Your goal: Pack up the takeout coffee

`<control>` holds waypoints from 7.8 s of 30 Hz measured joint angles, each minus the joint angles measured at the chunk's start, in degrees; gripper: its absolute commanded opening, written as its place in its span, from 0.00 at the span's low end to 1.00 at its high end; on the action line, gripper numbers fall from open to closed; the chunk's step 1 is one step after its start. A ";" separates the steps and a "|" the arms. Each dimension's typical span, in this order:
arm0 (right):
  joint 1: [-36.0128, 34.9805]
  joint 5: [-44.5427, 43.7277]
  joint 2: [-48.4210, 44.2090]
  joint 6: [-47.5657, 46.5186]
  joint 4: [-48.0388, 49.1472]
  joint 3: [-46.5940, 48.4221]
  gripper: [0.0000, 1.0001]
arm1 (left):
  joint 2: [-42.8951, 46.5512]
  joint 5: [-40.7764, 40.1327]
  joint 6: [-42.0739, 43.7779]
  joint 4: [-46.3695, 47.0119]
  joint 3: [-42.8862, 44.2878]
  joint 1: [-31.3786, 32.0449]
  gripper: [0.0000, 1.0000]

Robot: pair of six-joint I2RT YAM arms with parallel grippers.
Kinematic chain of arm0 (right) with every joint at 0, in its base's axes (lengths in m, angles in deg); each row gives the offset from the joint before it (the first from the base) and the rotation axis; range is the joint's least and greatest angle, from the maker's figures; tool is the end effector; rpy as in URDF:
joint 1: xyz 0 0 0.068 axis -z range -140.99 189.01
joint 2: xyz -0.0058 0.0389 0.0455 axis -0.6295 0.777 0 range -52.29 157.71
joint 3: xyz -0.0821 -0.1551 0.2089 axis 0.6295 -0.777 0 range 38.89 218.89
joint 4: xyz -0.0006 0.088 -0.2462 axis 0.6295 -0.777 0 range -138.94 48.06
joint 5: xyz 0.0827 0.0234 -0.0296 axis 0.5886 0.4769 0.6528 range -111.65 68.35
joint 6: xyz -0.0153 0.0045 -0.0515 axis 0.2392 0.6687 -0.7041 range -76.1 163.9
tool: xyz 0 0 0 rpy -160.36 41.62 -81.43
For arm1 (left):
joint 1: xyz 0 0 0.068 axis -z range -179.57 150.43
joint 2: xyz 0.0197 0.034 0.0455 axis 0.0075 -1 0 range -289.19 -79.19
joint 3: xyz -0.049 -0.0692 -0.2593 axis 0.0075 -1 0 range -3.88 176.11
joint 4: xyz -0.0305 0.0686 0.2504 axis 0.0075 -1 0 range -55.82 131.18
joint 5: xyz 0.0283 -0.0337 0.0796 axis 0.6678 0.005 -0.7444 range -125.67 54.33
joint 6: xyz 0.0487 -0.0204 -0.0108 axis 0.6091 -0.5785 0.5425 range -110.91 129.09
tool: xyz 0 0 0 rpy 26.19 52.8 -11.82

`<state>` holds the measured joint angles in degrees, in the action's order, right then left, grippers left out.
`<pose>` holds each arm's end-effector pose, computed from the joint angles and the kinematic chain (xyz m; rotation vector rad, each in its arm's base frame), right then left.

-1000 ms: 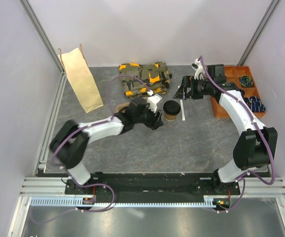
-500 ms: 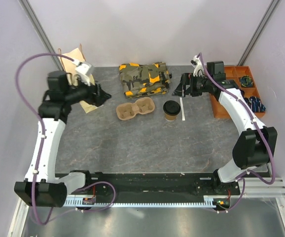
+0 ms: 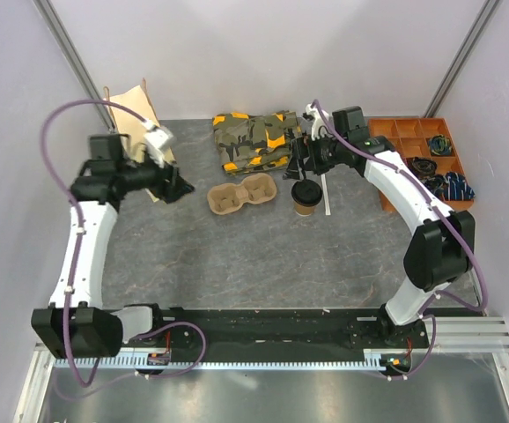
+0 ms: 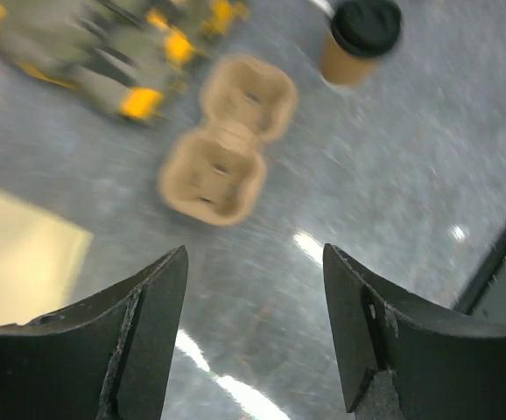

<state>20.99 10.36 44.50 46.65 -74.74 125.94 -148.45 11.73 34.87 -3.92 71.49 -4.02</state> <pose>0.3552 0.1353 0.3229 -0.5921 2.2372 0.8299 0.2413 -0.0076 0.3844 0.7898 1.9073 -0.6046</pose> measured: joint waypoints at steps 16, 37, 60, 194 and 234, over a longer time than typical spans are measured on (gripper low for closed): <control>-1.68 -5.20 1.90 -0.46 -1.18 2.40 0.98 | -3.74 -36.26 -47.78 22.21 -28.02 22.23 0.54; -1.64 -4.85 2.19 -0.44 -1.25 1.46 0.98 | -23.17 -50.34 -63.80 45.09 -26.43 20.90 0.49; -0.70 -4.44 5.27 -3.56 -4.70 6.32 0.98 | -17.03 -46.69 -66.05 39.04 -25.20 18.73 0.02; 7.41 -0.74 -18.03 24.24 21.18 -11.43 0.00 | -12.90 -49.55 -26.75 -6.97 15.15 27.39 0.09; 7.26 -3.48 -25.73 25.62 9.81 -5.03 0.00 | -15.93 -25.92 -21.99 -16.44 34.49 -18.43 0.73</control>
<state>28.25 6.88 18.77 72.26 -64.92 120.91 -164.38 -14.19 12.88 -20.36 105.98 -22.44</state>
